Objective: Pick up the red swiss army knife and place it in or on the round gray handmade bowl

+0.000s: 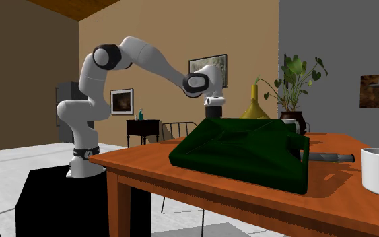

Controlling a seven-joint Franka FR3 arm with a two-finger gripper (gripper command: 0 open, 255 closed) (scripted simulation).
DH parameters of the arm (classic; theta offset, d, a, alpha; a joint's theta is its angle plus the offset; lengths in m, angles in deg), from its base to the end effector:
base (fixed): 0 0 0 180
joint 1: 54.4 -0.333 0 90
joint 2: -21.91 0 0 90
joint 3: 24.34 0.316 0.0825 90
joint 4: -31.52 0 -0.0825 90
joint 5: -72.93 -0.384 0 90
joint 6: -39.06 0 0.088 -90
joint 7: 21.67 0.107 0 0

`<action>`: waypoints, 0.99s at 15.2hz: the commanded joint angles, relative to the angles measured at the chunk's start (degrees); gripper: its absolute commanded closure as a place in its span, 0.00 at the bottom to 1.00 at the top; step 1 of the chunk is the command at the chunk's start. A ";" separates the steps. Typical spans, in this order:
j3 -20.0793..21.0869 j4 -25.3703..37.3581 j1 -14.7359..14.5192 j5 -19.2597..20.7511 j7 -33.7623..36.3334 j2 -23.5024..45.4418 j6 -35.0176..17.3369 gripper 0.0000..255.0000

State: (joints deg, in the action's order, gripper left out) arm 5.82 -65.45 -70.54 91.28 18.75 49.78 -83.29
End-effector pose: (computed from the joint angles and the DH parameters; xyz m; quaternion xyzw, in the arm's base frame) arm 0.4977 0.4452 0.3479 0.9938 0.1082 0.0243 0.0018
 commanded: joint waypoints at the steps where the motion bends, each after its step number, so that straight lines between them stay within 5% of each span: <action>1: 0.27 0.69 0.10 -0.47 -0.30 -0.64 1.27 1.00; 15: 1.65 6.52 0.55 -3.12 -2.25 -4.29 10.19 1.00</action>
State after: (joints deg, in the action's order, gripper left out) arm 7.40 -59.51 -70.01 88.32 16.67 45.67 -73.84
